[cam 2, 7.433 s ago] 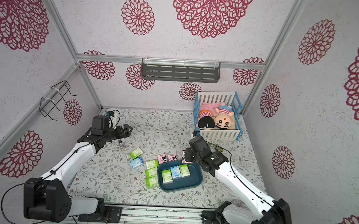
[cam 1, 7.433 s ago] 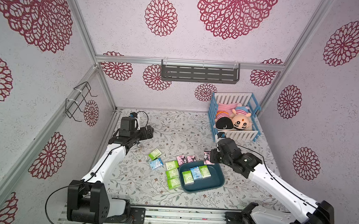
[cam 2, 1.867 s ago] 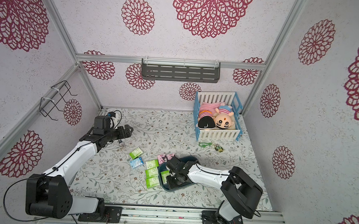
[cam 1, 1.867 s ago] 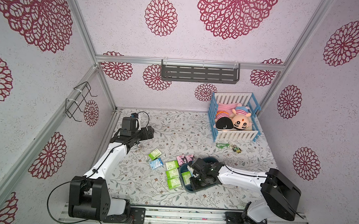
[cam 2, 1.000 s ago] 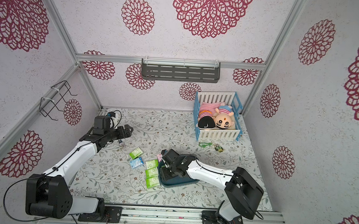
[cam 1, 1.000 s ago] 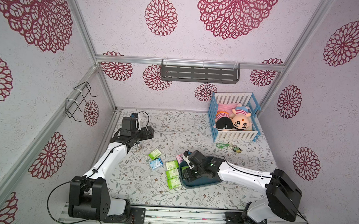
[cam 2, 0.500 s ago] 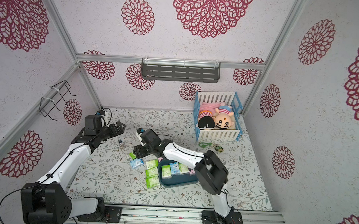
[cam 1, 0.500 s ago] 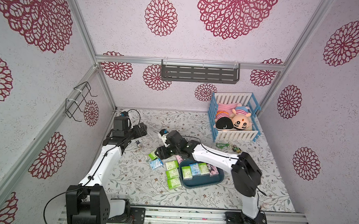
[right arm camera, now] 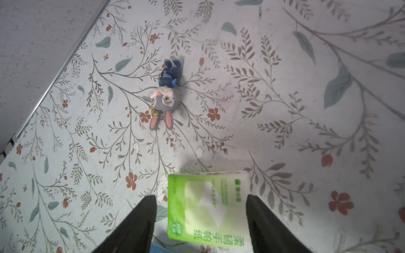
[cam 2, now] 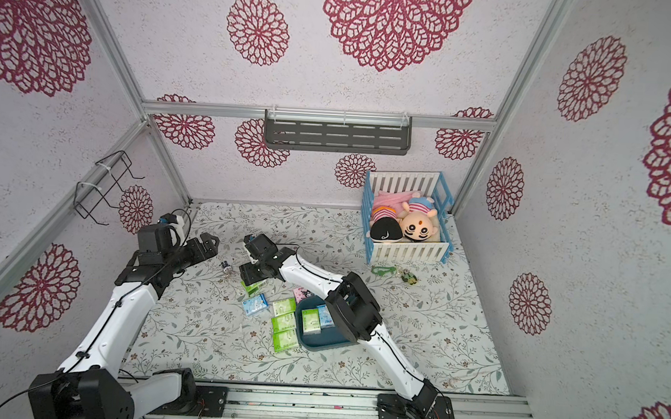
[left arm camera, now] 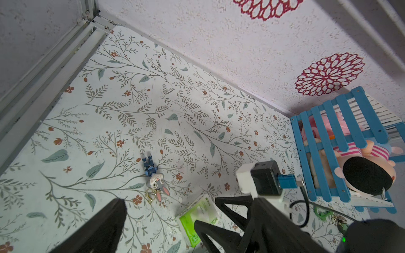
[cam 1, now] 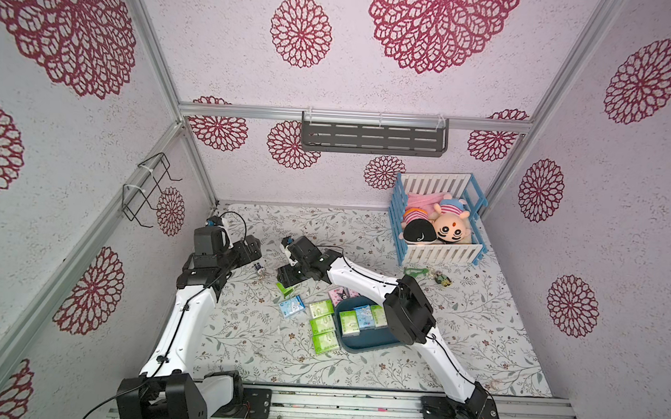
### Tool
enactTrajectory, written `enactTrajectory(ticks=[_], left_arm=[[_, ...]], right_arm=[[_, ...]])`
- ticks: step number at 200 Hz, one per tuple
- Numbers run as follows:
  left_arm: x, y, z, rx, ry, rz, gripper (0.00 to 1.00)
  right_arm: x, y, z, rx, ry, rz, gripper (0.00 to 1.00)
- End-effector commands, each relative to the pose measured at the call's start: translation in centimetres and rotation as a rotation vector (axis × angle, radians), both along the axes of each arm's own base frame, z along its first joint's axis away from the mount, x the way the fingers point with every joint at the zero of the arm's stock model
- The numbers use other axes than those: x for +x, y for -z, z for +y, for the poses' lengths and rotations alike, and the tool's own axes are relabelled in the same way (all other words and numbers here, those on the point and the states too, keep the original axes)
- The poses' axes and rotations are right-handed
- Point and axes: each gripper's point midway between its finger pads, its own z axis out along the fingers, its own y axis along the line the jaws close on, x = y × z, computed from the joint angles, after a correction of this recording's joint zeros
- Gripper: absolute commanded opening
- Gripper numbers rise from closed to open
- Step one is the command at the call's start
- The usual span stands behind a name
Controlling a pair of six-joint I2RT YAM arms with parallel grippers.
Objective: Put the pocket tissues into the storage box
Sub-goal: Pick up the pocket tissues from the center of the board.
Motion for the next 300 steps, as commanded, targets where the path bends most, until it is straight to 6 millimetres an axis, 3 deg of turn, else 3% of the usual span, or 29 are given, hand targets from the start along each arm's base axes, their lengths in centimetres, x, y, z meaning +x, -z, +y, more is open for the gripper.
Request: enactTrajectory(ticks=[1, 30, 50, 88, 118, 139, 183, 211, 238, 260, 300], left_arm=[[-0.1, 0.1, -0.3, -0.005, 0.024, -0.002, 0.97], [0.0, 0.1, -0.3, -0.002, 0.03, -0.002, 0.97], [-0.1, 0.1, -0.3, -0.001, 0.031, 0.0, 0.97], [-0.1, -0.3, -0.5, -0.019, 0.034, -0.006, 0.97], [-0.4, -0.8, -0.6, -0.03, 0.03, -0.012, 0.97], [-0.6, -1.0, -0.6, -0.032, 0.024, -0.014, 0.97], [-0.5, -1.3, -1.6, 0.028, 0.051, 0.006, 0.97], [0.0, -1.9, -3.1, 0.038, 0.096, -0.005, 0.97], [0.6, -2.6, -4.7, 0.018, 0.139, -0.043, 0.97], [1.1, -2.7, -6.3, 0.015, 0.182, -0.053, 0.97], [2.1, -2.5, -9.6, 0.0, 0.265, -0.069, 0.97]], right_arm=[[0.2, 0.9, -1.4, -0.07, 0.008, -0.01, 0.72], [-0.3, 2.6, -1.4, -0.075, -0.004, 0.021, 0.72], [-0.7, 3.1, -0.9, -0.048, -0.018, 0.053, 0.65], [-0.6, 1.9, -0.5, -0.011, 0.003, 0.057, 0.32], [-0.7, 1.5, -0.5, 0.002, -0.001, 0.052, 0.16], [-0.5, 0.1, -0.4, 0.031, 0.001, 0.03, 0.02], [-0.5, -6.4, -1.2, 0.207, 0.038, -0.047, 0.0], [-0.8, -10.5, -4.1, 0.334, 0.088, -0.076, 0.0], [-1.6, -12.6, -8.7, 0.382, 0.152, -0.093, 0.0], [-2.8, -13.2, -12.7, 0.361, 0.201, -0.104, 0.0], [-6.4, -11.9, -19.6, 0.257, 0.284, -0.087, 0.0]])
